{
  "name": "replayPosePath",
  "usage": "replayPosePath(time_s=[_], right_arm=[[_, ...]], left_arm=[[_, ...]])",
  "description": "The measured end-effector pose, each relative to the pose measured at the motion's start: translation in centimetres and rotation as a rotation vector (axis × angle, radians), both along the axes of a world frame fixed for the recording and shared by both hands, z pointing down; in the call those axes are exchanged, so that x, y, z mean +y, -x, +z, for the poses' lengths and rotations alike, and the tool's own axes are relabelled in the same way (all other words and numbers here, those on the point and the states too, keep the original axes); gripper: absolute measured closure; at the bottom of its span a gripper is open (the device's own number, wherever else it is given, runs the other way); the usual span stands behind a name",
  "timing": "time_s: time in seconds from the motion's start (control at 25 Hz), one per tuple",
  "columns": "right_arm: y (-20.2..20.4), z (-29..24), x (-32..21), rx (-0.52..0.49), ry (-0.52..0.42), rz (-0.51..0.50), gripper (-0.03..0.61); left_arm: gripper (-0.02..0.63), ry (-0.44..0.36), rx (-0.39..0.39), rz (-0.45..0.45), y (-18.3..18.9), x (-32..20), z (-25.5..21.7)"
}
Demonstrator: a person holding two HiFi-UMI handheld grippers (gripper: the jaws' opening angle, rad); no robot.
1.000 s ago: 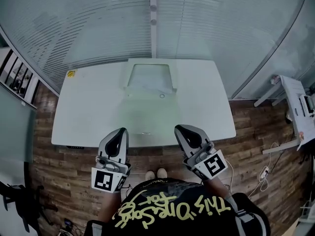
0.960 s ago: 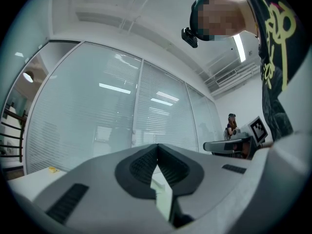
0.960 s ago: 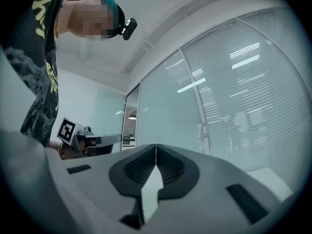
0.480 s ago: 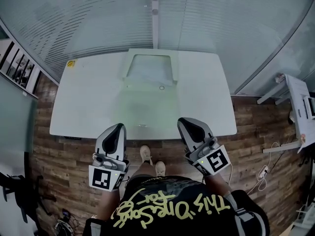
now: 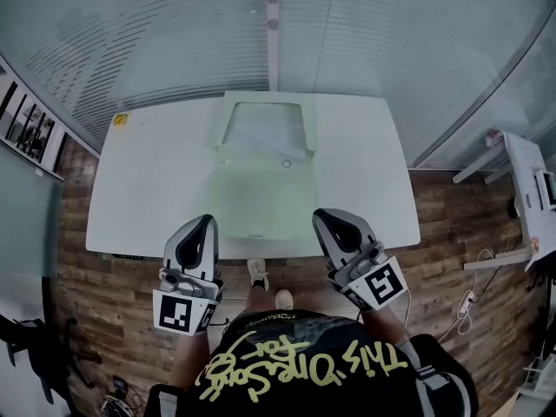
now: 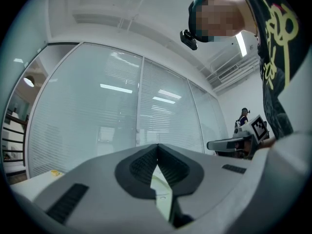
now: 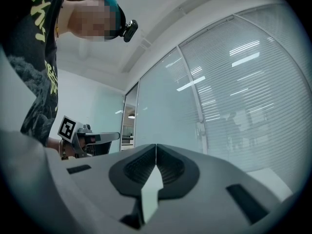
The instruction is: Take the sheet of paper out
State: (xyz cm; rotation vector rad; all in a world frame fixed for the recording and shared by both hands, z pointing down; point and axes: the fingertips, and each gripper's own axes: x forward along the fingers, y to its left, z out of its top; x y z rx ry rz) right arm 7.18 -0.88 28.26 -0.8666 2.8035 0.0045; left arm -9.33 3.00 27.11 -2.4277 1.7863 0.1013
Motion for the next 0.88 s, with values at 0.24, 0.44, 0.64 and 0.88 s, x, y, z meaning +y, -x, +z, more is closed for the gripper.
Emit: replayPosePath(time_s=[0.24,0.44,0.64,0.88], right_arm=[[1.3,-0.2,-3.1,0.000,-0.007,0.041,0.571],[3.0,-0.7,-5.6,-0.001,-0.016,0.063,0.571],[4.2,-0.6,-7.8,0.004,-0.010,0.087,0.571],[5.1,-1.0,-10.3,0.003,-0.001,0.118,0.571]], left_arm=[[0.609,0.001,0.011,0.028,1.5,-3.4,-0.2],[0.609,-0.002,0.024,0.042,3.2,-6.4,-0.3],[0.609,-0.049,0.007,0.089,4.1,-8.9,-1.3],[0.609,-0.033,-0.014,0.107,5.2,-11.7,-1.1]])
